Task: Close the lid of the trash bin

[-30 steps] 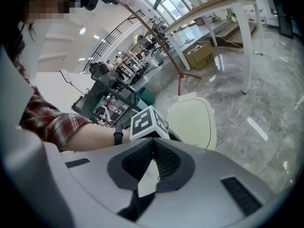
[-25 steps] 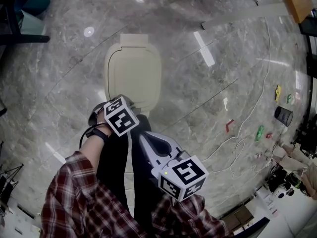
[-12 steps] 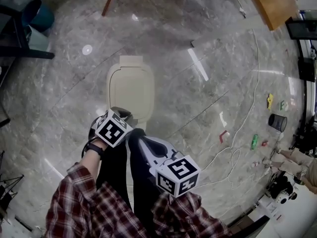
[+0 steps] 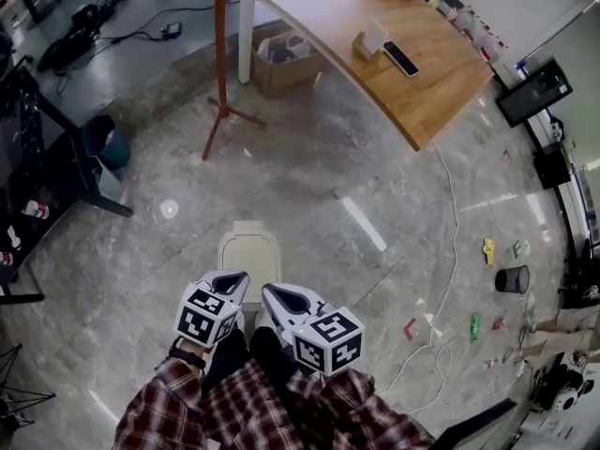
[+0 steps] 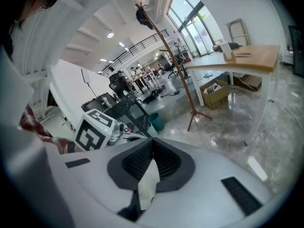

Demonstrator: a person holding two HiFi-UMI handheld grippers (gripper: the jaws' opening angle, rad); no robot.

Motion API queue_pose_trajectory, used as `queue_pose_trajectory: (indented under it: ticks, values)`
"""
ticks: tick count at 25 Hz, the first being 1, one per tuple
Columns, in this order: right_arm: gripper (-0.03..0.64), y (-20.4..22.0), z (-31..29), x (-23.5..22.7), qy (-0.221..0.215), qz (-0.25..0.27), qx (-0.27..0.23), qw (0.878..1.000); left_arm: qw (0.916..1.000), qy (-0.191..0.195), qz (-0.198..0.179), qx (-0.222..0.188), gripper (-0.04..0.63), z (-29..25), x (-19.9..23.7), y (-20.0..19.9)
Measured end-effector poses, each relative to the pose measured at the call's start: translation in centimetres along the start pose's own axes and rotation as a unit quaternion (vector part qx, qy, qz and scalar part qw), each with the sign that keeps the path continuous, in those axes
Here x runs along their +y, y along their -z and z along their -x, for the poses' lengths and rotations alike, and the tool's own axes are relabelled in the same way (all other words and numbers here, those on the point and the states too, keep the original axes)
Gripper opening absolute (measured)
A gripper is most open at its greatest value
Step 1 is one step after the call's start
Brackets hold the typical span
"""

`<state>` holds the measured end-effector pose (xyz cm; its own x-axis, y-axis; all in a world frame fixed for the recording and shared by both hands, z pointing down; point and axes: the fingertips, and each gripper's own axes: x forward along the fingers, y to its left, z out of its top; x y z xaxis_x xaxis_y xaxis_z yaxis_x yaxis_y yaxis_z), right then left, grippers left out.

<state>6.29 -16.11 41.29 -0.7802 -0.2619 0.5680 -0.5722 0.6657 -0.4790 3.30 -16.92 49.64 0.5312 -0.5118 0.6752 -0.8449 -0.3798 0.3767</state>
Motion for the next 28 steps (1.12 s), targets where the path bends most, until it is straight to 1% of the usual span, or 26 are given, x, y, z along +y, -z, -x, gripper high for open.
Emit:
queue_pose_trajectory:
  ticks: [3,6,8,11,12,14,17,21,24,28]
  values:
    - [0.012,-5.6,2.3,2.2,-0.008,0.041,-0.035,0.999,0.9988,-0.004,-0.012,-0.048,0.011,4.5,-2.0,-5.0]
    - [0.012,-8.5,5.2,4.8,-0.019,0.063,-0.061,0.996,0.9952,-0.007,-0.035,-0.091,0.011,9.0,-4.8,-8.4]
    - [0.012,-10.1,7.0,6.6,-0.026,0.086,-0.082,0.993,0.9895,-0.012,-0.06,-0.131,0.011,11.8,-6.6,-10.9]
    - [0.012,-12.4,9.7,9.0,-0.033,0.119,-0.12,0.985,0.9777,-0.027,-0.094,-0.186,0.011,15.5,-8.7,-14.2]
    - [0.012,-13.4,10.5,9.6,-0.033,0.13,-0.133,0.982,0.9733,-0.028,-0.1,-0.205,0.011,16.5,-9.3,-15.4]
    - [0.012,-14.8,11.9,10.4,-0.033,0.148,-0.154,0.976,0.9655,-0.026,-0.097,-0.24,0.011,18.3,-10.4,-17.2]
    - [0.012,-15.7,13.1,11.5,-0.045,0.154,-0.168,0.973,0.9583,-0.017,-0.081,-0.274,0.011,20.4,-11.8,-18.2]
    - [0.012,-16.7,14.4,12.5,-0.051,0.177,-0.188,0.965,0.9478,-0.019,-0.081,-0.308,0.011,22.3,-13.2,-18.8]
    - [0.012,-16.8,14.7,13.0,-0.048,0.193,-0.2,0.959,0.9445,-0.025,-0.075,-0.319,0.011,23.0,-13.4,-18.9]
    - [0.012,-16.8,14.9,13.1,-0.052,0.2,-0.194,0.959,0.9424,-0.023,-0.07,-0.326,0.011,23.2,-13.6,-19.1]
